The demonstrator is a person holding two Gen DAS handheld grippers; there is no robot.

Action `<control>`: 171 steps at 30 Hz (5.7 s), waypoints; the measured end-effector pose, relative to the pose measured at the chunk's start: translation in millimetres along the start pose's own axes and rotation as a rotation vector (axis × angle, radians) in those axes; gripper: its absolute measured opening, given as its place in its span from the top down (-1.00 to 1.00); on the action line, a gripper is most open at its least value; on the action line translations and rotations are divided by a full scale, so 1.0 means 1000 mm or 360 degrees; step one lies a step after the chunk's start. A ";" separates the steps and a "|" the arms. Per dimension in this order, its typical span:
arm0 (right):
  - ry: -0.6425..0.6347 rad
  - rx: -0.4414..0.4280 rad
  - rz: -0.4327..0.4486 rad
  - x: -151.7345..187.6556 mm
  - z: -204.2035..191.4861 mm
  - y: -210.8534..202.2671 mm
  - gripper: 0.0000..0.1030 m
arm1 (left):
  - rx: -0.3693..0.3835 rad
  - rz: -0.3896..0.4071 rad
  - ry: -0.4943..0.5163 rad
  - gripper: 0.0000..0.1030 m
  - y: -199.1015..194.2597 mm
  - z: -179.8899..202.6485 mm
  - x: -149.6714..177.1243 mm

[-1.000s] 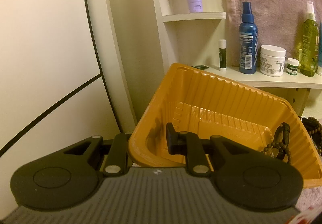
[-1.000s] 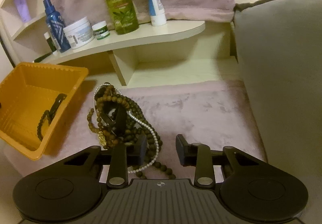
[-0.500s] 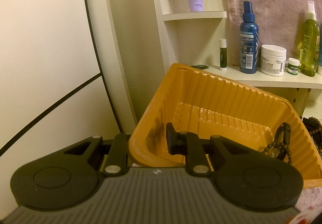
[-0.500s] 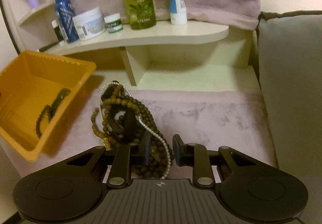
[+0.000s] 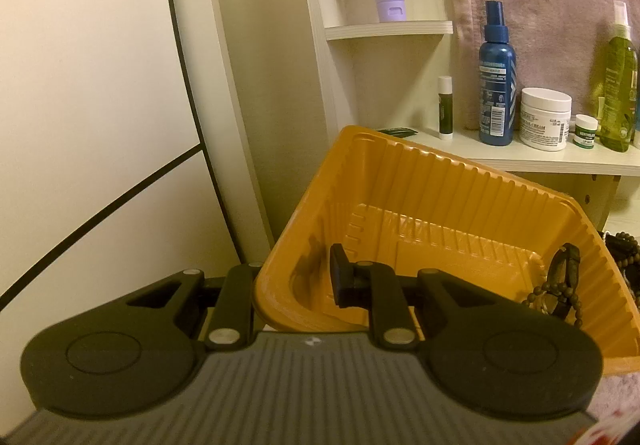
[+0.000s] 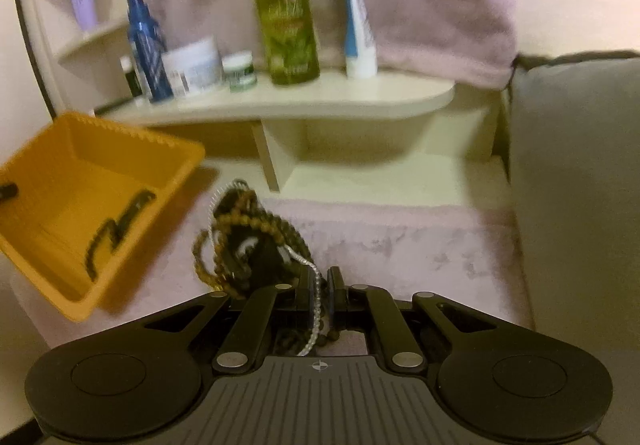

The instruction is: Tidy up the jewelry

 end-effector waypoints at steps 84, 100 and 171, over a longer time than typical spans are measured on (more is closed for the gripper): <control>0.0183 0.0141 0.0801 -0.066 -0.014 -0.165 0.96 | -0.0024 0.0013 0.0019 0.66 0.001 0.003 0.000; 0.0032 0.0030 0.0985 -0.118 -0.041 -0.176 0.96 | -0.0030 0.0014 0.0017 0.66 0.001 0.004 -0.001; -0.0017 -0.0259 -0.0047 -0.042 -0.110 0.021 -0.03 | 0.0010 -0.0021 0.0025 0.65 0.001 0.004 -0.001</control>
Point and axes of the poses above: each gripper's, at about its wrist camera, not at the fingertips, and y roughly the way its jaws point, z to its right, x to its underside, the point moved 4 cm from there along y, roughly the way its jaws point, and after that the axes turned 12 degrees about -x, right-handed, at the moved point
